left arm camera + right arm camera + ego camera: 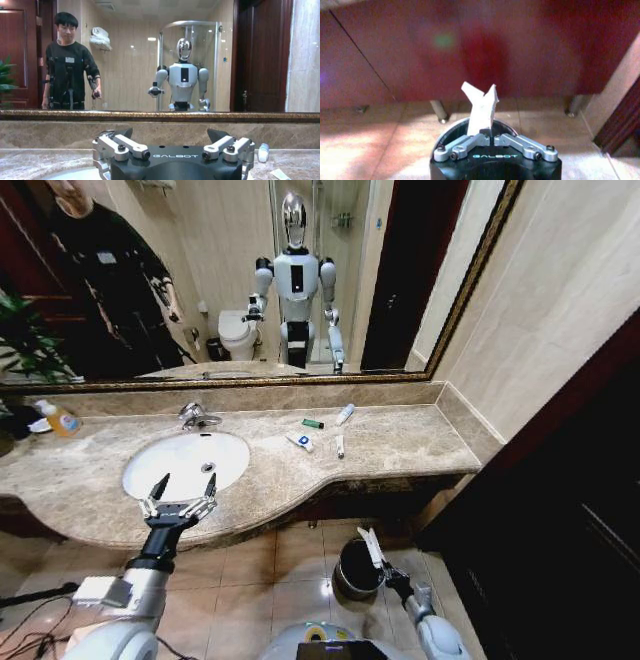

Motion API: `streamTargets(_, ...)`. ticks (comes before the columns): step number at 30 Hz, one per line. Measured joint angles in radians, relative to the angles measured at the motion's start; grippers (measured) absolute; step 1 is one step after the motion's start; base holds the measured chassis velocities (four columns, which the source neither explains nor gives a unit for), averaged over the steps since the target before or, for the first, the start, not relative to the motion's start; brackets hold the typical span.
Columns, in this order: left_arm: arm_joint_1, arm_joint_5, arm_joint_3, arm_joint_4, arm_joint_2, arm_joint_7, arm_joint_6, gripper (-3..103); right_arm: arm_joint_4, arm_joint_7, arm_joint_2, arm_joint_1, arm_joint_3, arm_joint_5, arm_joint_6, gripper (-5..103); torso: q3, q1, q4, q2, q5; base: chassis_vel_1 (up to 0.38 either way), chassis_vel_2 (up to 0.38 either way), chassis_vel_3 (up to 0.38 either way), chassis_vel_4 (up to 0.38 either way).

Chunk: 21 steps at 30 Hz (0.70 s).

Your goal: Pick up the trash from the sink and place it in the trash bin.

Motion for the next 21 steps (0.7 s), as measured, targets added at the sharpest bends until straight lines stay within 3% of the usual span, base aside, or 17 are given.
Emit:
streamTargets(6, 0.0, 0.0, 0.0, 0.0, 0.0, 0.0, 0.0, 100, -0.082, 0.011, 0.013, 0.038, 0.002, -0.014, 0.03, 0, 0.0, 0.0, 0.0, 0.0, 0.0001, 0.0, 0.0, 0.0, 0.0)
streamTargets(21, 0.0, 0.0, 0.0, 0.0, 0.0, 0.0, 0.0, 100, -0.092, 0.007, 0.017, 0.041, 0.001, -0.02, 0.034, -2, 0.0, 0.0, 0.0, 0.0, 0.0, 0.0, 0.0, 0.0, 0.0)
